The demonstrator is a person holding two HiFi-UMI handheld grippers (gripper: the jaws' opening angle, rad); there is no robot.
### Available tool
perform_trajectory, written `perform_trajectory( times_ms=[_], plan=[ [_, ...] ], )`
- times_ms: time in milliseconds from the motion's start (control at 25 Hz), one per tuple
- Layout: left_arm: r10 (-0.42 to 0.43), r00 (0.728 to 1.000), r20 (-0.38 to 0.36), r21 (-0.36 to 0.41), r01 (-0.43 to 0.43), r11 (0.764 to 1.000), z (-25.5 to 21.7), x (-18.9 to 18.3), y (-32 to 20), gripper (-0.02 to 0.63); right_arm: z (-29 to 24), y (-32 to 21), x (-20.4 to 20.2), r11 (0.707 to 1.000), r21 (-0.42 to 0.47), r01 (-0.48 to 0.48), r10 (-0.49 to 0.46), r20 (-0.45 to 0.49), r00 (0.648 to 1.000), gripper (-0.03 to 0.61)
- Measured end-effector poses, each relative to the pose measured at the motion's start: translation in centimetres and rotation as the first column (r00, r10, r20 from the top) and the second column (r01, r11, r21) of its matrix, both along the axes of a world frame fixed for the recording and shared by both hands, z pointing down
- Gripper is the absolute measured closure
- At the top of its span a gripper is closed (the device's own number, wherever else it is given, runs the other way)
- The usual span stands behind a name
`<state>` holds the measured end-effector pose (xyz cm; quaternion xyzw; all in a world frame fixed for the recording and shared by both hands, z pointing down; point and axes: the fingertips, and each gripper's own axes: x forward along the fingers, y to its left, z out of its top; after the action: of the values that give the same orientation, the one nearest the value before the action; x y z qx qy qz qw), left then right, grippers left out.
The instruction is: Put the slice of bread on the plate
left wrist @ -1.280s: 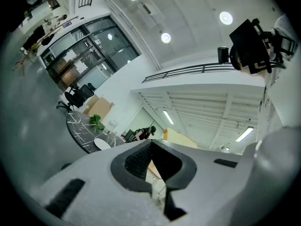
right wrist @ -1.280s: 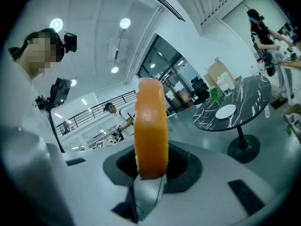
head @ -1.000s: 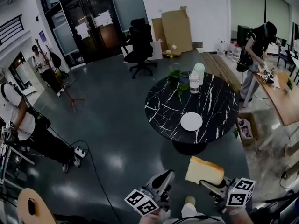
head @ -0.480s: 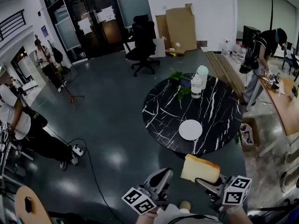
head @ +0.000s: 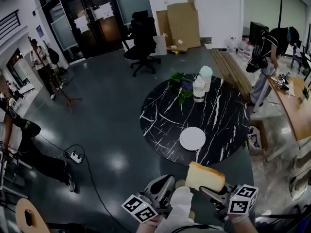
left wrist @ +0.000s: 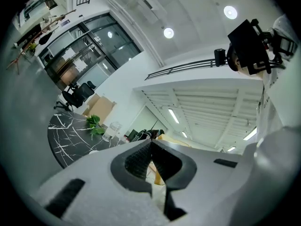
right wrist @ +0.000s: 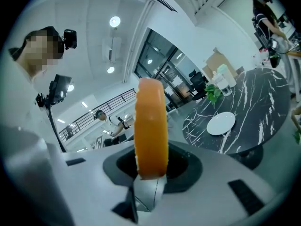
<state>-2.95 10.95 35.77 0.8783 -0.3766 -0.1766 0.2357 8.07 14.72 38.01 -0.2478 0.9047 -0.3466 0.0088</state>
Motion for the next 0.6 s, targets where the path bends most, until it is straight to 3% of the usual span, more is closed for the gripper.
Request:
perform_trajectory(
  times_ms=[160, 360, 600],
  plan=[
    [0.013, 1.0, -0.016, -0.054, -0.014, 0.998, 1.8, 0.8, -3.3, 0.607, 0.5, -2.7, 0.5, 0.999, -0.03, -0.018, 0.018, -0.005, 1.0, 0.486],
    [0.06, 0.998, 0.001, -0.028, -0.06, 0.998, 1.9, 2.0, -8.7, 0.607, 2.3, -6.9, 0.9, 0.998, -0.053, -0.017, 0.015, -0.049, 0.999, 0.486],
    [0.06, 0.998, 0.019, -0.063, -0.059, 0.996, 3.7, 1.9, -13.5, 0.607, 4.4, -11.1, 0.4, 0.993, -0.117, -0.019, 0.012, -0.06, 0.998, 0.486]
  ],
)
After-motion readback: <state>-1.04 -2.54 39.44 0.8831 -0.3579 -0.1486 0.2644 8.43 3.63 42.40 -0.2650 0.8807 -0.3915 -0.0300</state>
